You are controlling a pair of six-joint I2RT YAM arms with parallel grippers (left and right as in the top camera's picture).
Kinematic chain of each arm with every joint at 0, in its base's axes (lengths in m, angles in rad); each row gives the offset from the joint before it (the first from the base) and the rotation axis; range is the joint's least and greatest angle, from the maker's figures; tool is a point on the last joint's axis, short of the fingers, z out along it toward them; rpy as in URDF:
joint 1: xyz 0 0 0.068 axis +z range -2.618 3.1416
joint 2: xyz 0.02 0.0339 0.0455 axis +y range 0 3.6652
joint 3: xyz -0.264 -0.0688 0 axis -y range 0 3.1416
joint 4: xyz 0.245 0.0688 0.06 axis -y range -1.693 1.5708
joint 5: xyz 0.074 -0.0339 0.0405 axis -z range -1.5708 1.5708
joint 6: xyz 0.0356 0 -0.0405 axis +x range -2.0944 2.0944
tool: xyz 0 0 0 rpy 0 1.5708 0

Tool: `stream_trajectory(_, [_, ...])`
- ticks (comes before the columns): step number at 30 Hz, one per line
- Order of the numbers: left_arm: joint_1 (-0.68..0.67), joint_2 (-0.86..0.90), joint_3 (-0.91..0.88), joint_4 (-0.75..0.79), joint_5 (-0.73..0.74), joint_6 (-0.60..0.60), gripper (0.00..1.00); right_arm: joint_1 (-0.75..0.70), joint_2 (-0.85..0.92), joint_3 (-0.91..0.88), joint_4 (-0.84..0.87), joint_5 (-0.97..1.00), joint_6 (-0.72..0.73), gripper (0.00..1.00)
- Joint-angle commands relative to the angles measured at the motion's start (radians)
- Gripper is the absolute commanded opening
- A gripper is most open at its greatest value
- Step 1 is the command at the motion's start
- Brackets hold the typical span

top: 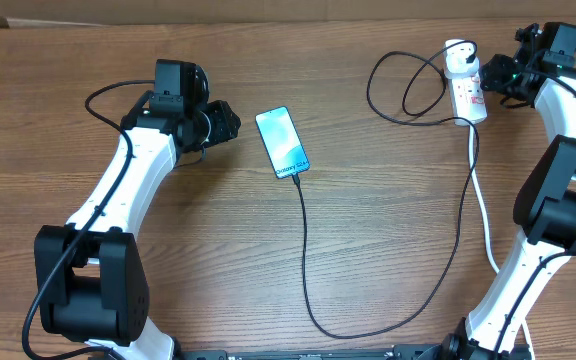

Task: Plug charger to phone and switch on socket

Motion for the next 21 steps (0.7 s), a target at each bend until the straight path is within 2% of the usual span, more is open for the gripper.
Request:
stream_trajectory(1, [-0.01, -0.011, -0.002, 0.004, -0.009, 0.014, 0.48, 0.003, -0.021, -0.006, 0.003, 0.008, 0.003, 0.46])
stream_trajectory(21, [-0.01, -0.011, -0.002, 0.005, -0.009, 0.014, 0.48, 0.01, 0.003, -0.01, 0.0, 0.026, 0.003, 0.51])
